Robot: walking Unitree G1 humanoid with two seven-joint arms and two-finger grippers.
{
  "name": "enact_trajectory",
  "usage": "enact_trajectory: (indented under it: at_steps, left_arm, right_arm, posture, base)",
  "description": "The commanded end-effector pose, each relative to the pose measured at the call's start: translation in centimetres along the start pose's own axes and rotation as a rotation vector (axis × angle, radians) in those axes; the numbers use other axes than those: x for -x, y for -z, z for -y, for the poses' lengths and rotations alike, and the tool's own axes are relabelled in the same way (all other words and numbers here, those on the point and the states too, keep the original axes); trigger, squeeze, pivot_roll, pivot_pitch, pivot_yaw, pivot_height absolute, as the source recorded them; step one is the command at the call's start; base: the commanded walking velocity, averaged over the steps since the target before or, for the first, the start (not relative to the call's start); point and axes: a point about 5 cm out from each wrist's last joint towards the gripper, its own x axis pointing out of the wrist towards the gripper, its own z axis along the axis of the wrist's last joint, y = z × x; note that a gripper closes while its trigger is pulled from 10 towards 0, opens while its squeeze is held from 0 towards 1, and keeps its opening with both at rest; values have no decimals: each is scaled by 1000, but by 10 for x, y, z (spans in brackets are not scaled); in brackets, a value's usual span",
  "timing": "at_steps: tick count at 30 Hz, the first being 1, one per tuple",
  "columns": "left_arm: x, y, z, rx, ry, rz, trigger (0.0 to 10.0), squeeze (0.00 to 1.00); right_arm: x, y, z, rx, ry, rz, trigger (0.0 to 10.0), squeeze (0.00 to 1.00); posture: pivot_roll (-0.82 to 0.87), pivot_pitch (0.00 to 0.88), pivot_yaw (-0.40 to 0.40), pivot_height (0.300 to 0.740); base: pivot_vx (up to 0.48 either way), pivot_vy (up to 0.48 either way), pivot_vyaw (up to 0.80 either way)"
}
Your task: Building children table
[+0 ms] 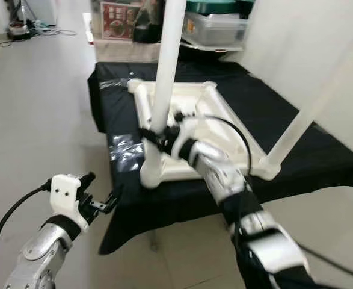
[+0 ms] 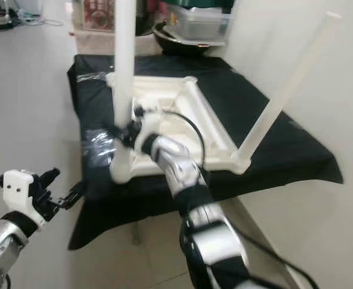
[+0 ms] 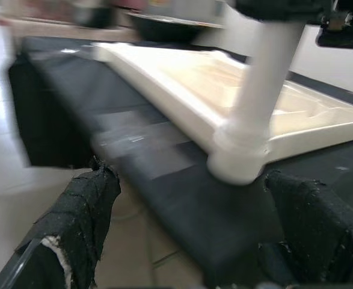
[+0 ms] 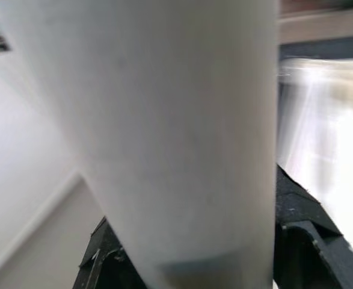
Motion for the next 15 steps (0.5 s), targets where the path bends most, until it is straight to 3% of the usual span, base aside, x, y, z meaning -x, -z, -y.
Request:
enact_trajectory:
  at_steps: [1, 3, 5, 7, 9, 10, 13, 14, 15]
  left_arm:
    - [1, 3, 1, 4, -1, -10, 10000, 0]
    - [2, 3, 2, 6, 2, -9, 10000, 0]
    - [2, 3, 2, 6, 2, -9, 10000, 0]
    - [3, 3, 2, 7, 4, -11, 10000, 0]
    - [3, 3, 2, 7, 5, -12, 10000, 0]
    - [3, 3, 2, 7, 7, -12, 10000, 0]
    - [3, 3, 2, 8, 9, -11, 10000, 0]
    - [2, 3, 3, 9, 10, -10, 10000, 0]
    - [2, 3, 3, 9, 10, -10, 10000, 0]
  right_arm:
    - [12, 29, 37, -40, 227, -123, 0, 0]
    - [43, 54, 78, -101, 645, -173, 0, 0]
    - [43, 54, 78, -101, 645, -173, 0, 0]
    - [71, 64, 85, -69, 841, -163, 0, 0]
    - [74, 65, 78, -55, 827, -166, 0, 0]
    - [69, 64, 64, -30, 717, -173, 10000, 0]
    - [62, 61, 52, -17, 608, -160, 10000, 0]
    - [52, 51, 41, -34, 464, -88, 10000, 1000]
    - [52, 51, 41, -34, 464, -88, 10000, 1000]
  posture:
    - [164, 0, -143, 740]
    - [163, 0, -138, 740]
    - [163, 0, -138, 740]
    - [145, 0, -127, 740]
    - [145, 0, -127, 740]
    - [141, 0, -124, 740]
    - [139, 0, -123, 740]
    - [139, 0, -126, 740]
    - [139, 0, -126, 740]
  base:
    - [0, 0, 0]
    - [0, 0, 0]
    - [0, 0, 0]
    - [0, 0, 0]
    - [0, 0, 0]
    - [0, 0, 0]
    - [0, 0, 0]
    - [0, 0, 0]
    - [0, 0, 0]
